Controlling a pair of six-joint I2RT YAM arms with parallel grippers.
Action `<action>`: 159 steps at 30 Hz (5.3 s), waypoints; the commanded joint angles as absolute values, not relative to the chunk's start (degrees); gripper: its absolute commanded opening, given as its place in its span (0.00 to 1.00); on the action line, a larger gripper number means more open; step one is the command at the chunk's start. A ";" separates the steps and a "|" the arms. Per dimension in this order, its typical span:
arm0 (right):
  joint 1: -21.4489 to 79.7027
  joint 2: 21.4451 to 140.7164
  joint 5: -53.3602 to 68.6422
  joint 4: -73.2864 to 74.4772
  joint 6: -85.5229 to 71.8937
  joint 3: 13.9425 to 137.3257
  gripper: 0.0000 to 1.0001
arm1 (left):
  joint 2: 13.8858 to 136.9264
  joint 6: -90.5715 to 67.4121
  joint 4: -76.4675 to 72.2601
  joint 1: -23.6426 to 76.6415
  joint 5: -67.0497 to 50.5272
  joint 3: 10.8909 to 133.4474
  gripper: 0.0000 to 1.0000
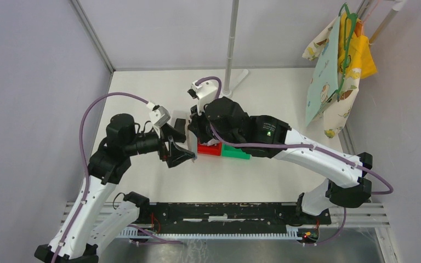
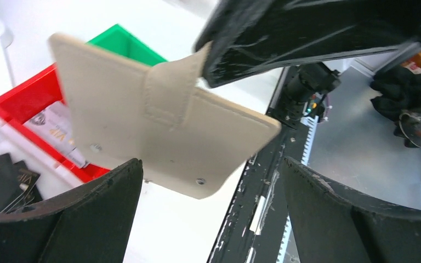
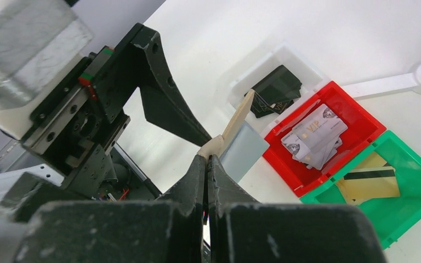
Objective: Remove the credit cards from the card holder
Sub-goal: Open the card holder.
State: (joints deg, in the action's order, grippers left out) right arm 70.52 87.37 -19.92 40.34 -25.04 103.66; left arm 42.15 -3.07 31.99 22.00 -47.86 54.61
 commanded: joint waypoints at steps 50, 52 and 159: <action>53.07 62.62 15.68 18.94 -14.25 76.59 0.97 | 50.62 -20.97 26.08 22.50 -52.75 63.99 0.02; 52.50 58.67 17.29 16.75 -12.71 71.35 0.97 | 53.10 -27.34 23.27 22.33 -57.26 65.14 0.02; 48.61 60.97 29.60 -21.07 -40.38 59.76 0.00 | 50.25 20.82 54.07 21.96 -48.82 83.37 0.85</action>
State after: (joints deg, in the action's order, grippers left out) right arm 48.99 61.34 27.64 -16.21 -37.93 56.47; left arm 50.33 9.76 51.44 21.96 -53.60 84.51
